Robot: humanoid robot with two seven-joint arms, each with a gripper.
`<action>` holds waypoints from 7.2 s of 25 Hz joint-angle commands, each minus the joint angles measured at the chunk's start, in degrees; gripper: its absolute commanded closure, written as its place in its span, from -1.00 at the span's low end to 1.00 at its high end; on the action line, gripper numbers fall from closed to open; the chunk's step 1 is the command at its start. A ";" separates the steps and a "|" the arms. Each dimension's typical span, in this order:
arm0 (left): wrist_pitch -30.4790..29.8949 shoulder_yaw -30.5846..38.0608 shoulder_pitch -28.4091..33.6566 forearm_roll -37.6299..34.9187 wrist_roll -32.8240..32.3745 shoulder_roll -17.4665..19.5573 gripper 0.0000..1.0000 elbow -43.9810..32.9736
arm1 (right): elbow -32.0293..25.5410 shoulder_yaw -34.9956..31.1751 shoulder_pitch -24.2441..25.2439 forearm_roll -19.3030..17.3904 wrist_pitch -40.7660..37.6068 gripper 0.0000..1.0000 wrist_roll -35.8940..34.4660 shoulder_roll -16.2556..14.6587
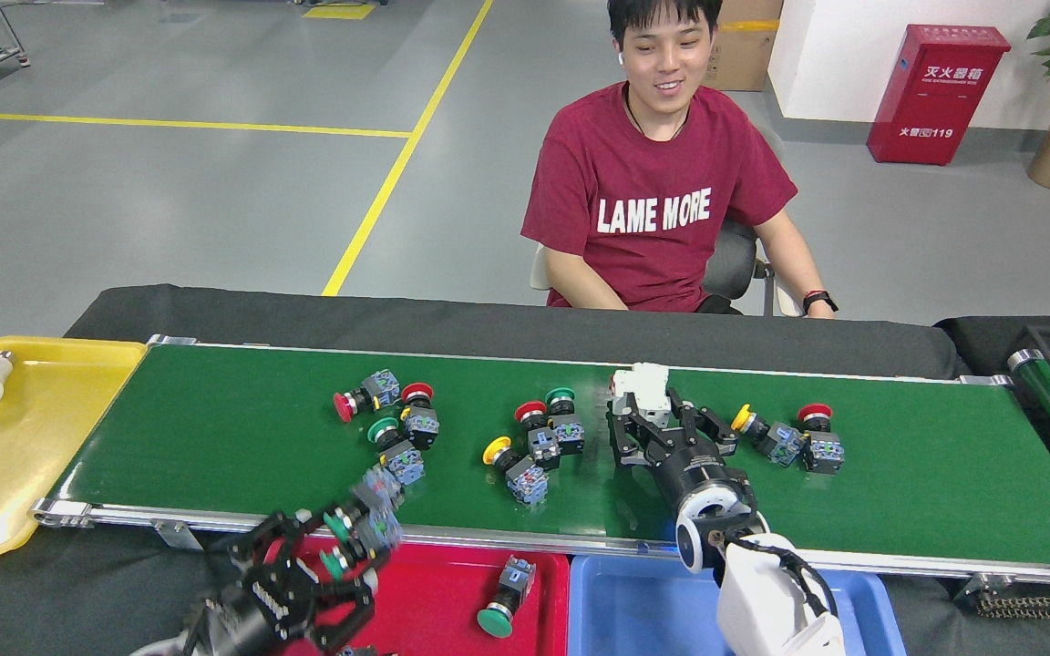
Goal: Pick switch part from conveyor to tray
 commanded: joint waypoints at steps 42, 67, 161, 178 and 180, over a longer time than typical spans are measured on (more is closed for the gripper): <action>16.20 18.96 -20.13 -11.35 -3.53 -6.96 -1.00 21.03 | -26.17 -28.31 37.60 -24.37 -46.30 -0.96 14.64 -15.82; 21.30 18.17 -32.52 -10.65 6.49 0.25 0.87 46.34 | -28.89 -27.26 31.45 0.15 -12.64 -0.91 -4.08 -5.36; 2.23 -0.73 5.89 4.65 13.61 8.25 -1.00 -0.42 | -30.39 -23.74 35.85 2.09 -10.09 -0.92 -4.52 -0.35; 32.11 11.32 5.54 5.35 13.69 5.70 -1.00 8.46 | -30.47 -23.74 35.93 2.09 -10.09 -0.92 -4.35 -0.17; 30.18 11.32 5.01 5.35 13.52 5.61 -1.00 8.81 | -30.47 -23.74 35.93 2.09 -10.00 -0.92 -4.35 -0.08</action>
